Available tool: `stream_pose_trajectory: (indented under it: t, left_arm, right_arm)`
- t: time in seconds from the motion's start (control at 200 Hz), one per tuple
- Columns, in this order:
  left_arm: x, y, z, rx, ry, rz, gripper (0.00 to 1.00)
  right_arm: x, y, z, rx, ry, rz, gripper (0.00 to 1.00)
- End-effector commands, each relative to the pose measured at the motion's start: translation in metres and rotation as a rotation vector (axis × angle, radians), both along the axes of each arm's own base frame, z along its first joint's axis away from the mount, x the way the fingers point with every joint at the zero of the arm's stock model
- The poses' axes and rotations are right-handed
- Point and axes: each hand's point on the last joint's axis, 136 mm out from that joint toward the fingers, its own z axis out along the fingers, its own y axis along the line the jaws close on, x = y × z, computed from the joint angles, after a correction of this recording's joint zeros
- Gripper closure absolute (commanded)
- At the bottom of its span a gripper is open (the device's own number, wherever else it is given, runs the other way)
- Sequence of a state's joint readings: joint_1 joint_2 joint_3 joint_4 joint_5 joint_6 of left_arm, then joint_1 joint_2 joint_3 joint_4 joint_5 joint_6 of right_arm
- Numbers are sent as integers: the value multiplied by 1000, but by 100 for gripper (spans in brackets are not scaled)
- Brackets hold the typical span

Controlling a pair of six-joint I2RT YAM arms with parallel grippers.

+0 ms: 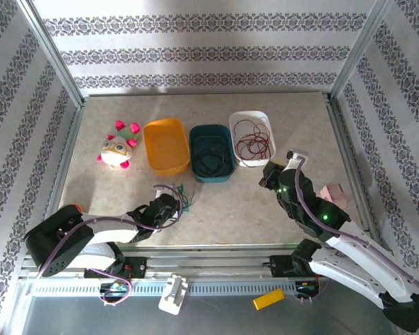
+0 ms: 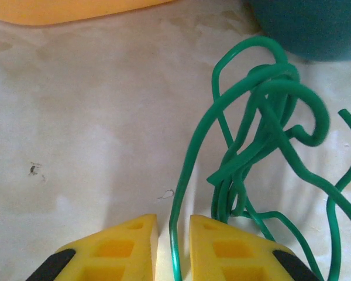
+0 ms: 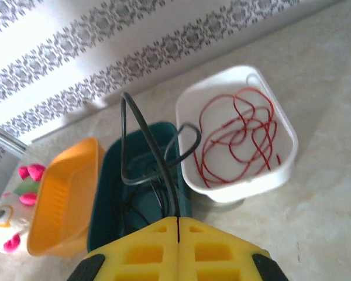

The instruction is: Untangle the cables

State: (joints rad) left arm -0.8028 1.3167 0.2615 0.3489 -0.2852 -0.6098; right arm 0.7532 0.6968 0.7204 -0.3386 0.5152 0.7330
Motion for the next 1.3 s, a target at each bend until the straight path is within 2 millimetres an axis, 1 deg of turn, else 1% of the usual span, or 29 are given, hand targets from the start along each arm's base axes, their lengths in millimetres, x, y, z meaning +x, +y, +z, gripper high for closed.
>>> stream_pose_trajectory:
  t: [0.0,0.105,0.18,0.21,0.325,0.42,0.44,0.47,0.495,0.515,0.54,0.59,0.63,0.685,0.78,0.87,0.974,1.029,1.134,1.219,1.294]
  left_arm:
    - [10,1,8,-25,-28,35,78]
    - [11,3,13,-31,-37,55,76]
    - [12,7,18,-35,-44,82,68]
    - [12,10,20,-33,-46,99,67]
    - [12,20,30,-35,-65,152,66]
    - [11,28,39,-41,-88,180,60]
    - [11,29,41,-44,-94,181,59]
    - [10,30,43,-46,-101,182,57]
    - [10,31,45,-47,-107,183,55]
    - [9,32,47,-47,-111,184,53]
    - [9,33,49,-49,-116,186,51]
    - [8,36,53,-55,-123,194,47]
    - [7,38,56,-62,-127,203,44]
    - [6,39,60,-78,-136,208,38]
    - [5,41,65,-104,-149,219,32]
    - [5,41,67,-125,-145,216,30]
    - [9,33,65,-202,-94,189,26]
    - [12,29,63,-258,-60,178,25]
    - [19,30,56,-313,-10,193,25]
    - [24,30,50,-308,12,194,25]
    - [27,28,46,-293,26,181,26]
  right_arm:
    - [17,16,39,-7,-97,65,100]
    - [38,39,43,9,-73,137,100]
    - [55,56,35,12,-31,182,100]
    - [61,62,31,17,-12,195,100]
    - [85,88,-1,36,95,257,100]
    - [103,107,-41,60,219,303,100]
    - [106,112,-50,62,248,315,96]
    - [109,117,-63,62,293,325,86]
    - [110,120,-71,59,327,331,73]
    - [111,123,-80,54,358,338,66]
    - [111,126,-88,49,392,346,62]
    - [110,128,-101,42,441,344,57]
    - [107,130,-108,38,462,345,55]
    - [101,131,-113,32,470,344,53]
    - [88,132,-115,3,467,352,53]
    - [69,141,-114,-20,454,417,52]
    - [35,164,-118,-49,463,555,52]
    - [15,178,-126,-60,487,641,52]
    - [-18,202,-142,-80,530,779,53]
    - [-35,219,-155,-76,574,857,53]
    - [-44,234,-160,-77,592,918,54]
